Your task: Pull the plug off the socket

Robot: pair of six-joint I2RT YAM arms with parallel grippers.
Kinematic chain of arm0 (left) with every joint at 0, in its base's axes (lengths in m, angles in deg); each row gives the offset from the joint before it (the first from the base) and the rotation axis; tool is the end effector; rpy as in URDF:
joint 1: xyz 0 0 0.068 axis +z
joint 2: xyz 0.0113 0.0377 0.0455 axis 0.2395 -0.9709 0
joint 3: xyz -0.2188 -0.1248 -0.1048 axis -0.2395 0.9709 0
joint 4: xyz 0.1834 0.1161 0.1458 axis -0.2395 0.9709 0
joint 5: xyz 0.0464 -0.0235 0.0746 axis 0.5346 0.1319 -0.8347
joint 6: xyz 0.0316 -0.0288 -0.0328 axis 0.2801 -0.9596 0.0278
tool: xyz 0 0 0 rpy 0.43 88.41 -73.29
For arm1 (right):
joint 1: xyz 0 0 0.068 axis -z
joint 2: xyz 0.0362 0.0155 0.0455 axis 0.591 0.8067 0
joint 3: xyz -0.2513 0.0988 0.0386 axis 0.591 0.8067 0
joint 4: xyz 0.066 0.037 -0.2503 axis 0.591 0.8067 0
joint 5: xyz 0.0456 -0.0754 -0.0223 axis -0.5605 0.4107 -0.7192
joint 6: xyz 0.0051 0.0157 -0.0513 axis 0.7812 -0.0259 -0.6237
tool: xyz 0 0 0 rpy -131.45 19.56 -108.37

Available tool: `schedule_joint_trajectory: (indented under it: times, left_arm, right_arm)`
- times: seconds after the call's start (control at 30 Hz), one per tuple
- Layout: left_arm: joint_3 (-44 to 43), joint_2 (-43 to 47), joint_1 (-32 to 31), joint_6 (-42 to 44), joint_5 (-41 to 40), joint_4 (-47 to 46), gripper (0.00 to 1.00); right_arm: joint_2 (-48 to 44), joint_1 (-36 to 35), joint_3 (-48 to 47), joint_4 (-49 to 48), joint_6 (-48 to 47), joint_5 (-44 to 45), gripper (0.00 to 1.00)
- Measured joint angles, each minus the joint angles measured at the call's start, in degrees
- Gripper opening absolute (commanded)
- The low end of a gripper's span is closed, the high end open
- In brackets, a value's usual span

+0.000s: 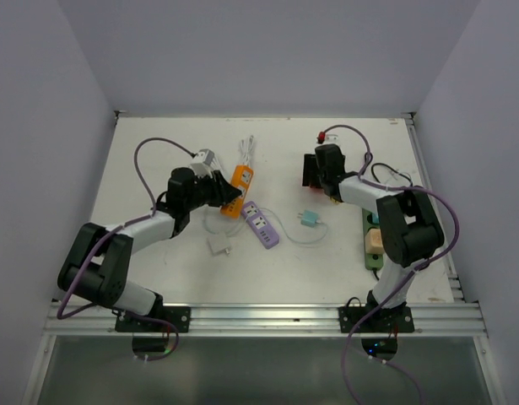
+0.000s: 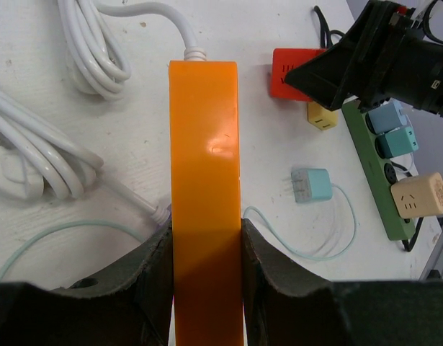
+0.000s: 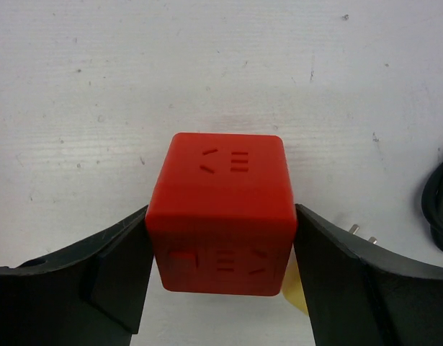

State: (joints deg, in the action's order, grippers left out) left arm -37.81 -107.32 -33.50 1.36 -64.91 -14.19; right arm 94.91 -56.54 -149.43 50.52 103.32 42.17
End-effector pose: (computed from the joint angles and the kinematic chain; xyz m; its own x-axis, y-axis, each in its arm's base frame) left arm 0.2780 -0.1135 0.1944 -0.6379 -0.2933 -0.7120 0.3575 0.7061 -0.6112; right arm 0.3651 0.1248 0.1811 -0.6173 0.0474 -0.7853 0.0317 0.9989 0.0353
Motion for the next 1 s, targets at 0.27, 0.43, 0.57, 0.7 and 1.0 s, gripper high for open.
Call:
schedule_joint_trajectory:
  times: [0.27, 0.43, 0.57, 0.7, 1.0]
  left_arm:
    - [-3.69, -3.34, 0.00, -0.57, 1.22, -0.04, 0.00]
    - [-6.12, -6.32, 0.00, -2.01, 2.64, -0.09, 0.00]
    - [-10.47, -10.47, 0.00, -4.13, 3.56, -0.24, 0.00]
    - [-17.35, -16.96, -0.02, -6.29, 4.48, -0.55, 0.00]
    - [-31.47, -31.43, -1.49, -8.11, 4.94, -1.22, 0.01]
  right_arm:
    - [-2.67, 0.04, 2.67, 1.75, 1.49, -0.48, 0.99]
    - [-6.99, 0.04, 2.64, 2.64, 1.99, -0.52, 0.99]
    - [-11.76, 0.09, 1.20, 6.86, 2.36, -1.01, 0.99]
    - [-18.49, 0.13, -0.68, 9.40, 2.78, -2.91, 0.99]
    - [-31.74, 0.13, 0.22, 11.96, 4.11, -6.58, 0.99]
